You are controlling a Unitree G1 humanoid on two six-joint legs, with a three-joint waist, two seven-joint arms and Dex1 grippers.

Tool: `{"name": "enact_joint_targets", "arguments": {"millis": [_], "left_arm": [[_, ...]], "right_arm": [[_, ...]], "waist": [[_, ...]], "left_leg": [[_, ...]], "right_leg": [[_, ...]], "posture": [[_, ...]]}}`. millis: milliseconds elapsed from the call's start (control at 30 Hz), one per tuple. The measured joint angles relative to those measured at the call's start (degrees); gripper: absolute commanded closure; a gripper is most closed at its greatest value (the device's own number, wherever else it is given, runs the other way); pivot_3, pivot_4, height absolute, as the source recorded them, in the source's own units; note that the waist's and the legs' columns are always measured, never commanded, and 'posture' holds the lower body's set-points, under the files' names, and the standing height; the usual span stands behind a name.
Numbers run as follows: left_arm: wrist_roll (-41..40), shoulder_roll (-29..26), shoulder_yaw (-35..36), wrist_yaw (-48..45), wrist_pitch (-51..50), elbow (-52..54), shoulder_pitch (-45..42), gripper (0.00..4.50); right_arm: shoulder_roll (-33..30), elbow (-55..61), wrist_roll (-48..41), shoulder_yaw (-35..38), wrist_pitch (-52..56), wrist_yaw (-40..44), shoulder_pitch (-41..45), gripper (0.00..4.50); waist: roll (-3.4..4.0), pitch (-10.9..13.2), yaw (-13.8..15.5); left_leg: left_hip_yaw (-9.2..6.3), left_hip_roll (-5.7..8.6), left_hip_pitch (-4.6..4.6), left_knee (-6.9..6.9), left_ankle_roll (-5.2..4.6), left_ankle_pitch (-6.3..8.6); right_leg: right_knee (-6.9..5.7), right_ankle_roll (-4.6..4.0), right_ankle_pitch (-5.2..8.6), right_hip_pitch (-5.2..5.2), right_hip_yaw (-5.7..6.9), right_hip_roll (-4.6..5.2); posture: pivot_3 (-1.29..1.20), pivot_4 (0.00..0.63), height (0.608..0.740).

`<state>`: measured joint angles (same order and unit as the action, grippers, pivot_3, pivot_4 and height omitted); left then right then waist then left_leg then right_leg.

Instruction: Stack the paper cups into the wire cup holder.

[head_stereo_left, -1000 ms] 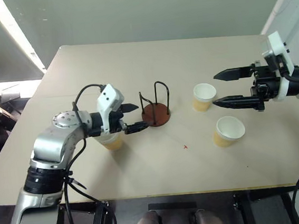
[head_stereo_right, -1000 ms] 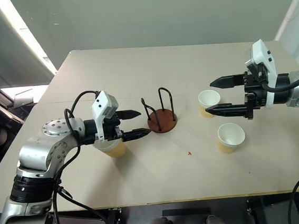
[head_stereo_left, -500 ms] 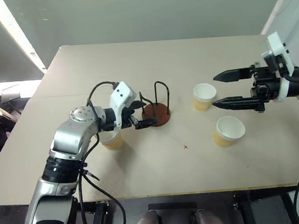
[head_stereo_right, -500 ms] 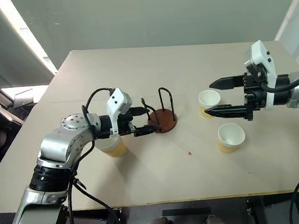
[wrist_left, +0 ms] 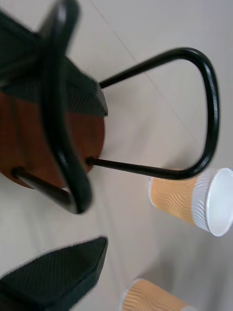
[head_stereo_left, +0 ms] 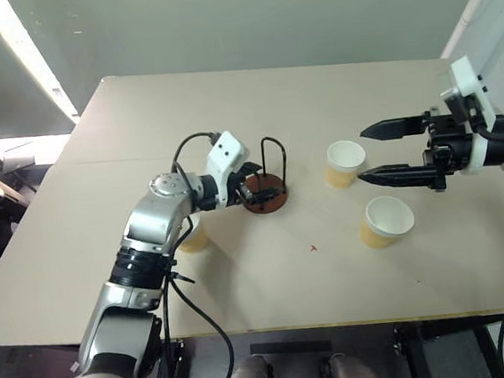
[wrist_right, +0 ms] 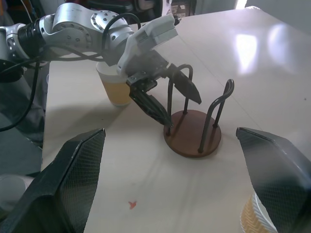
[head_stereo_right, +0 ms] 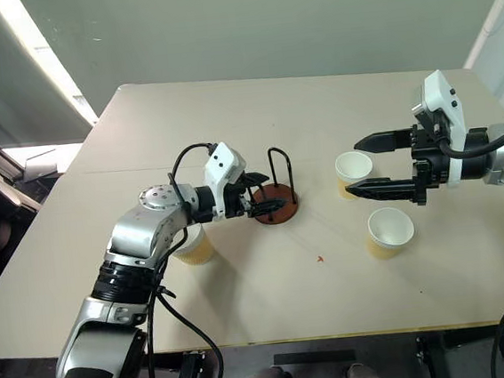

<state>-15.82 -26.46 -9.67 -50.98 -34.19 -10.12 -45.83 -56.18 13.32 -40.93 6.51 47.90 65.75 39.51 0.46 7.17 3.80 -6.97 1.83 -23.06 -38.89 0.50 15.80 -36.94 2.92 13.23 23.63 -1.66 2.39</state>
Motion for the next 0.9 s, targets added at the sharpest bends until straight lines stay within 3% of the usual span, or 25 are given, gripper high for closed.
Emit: {"name": "enact_joint_targets", "arguments": {"millis": [233, 267, 567, 900], "left_arm": [[-0.1, -1.8, -0.2, -2.8, -0.2, 1.4, 0.0, 4.32], [-0.2, -2.5, -0.2, -3.6, -0.6, 2.2, 0.1, 4.43], [-2.8, -8.0, -0.5, -10.7, -3.8, 10.0, 2.7, 4.43], [-7.7, -7.9, -5.7, -19.6, -6.3, 17.0, 2.6, 4.43]], "right_arm": [[-0.3, 0.0, -0.1, 0.5, 0.0, -0.1, -0.3, 0.0], [-0.3, 0.0, -0.4, 0.8, 0.0, -0.1, -0.3, 0.0], [-0.5, 0.6, -1.2, 1.2, 0.7, -0.5, -0.3, 0.0], [-7.1, 5.0, -5.2, 4.6, 2.8, 3.0, -5.8, 0.0]], "waist": [[0.0, 0.0, 0.0], [-0.01, 0.0, 0.0], [-0.01, 0.0, 0.0], [-0.01, 0.0, 0.1]], "left_leg": [[0.0, 0.0, 0.0, 0.0, 0.0, 0.0], [0.0, 0.0, -0.01, 0.0, 0.0, 0.0], [-0.01, 0.01, -0.02, -0.01, -0.01, -0.01], [0.0, -0.01, -0.01, -0.02, -0.01, -0.01]], "right_leg": [[0.0, 0.0, 0.0, 0.0, 0.0, 0.0], [0.01, 0.0, 0.0, 0.0, 0.0, 0.0], [0.02, 0.0, 0.0, 0.0, 0.0, 0.0], [0.02, 0.0, 0.0, -0.01, -0.01, 0.01]], "posture": [[0.0, 0.15, 0.74], [0.0, 0.15, 0.74], [0.0, 0.15, 0.74], [0.0, 0.15, 0.74]]}}
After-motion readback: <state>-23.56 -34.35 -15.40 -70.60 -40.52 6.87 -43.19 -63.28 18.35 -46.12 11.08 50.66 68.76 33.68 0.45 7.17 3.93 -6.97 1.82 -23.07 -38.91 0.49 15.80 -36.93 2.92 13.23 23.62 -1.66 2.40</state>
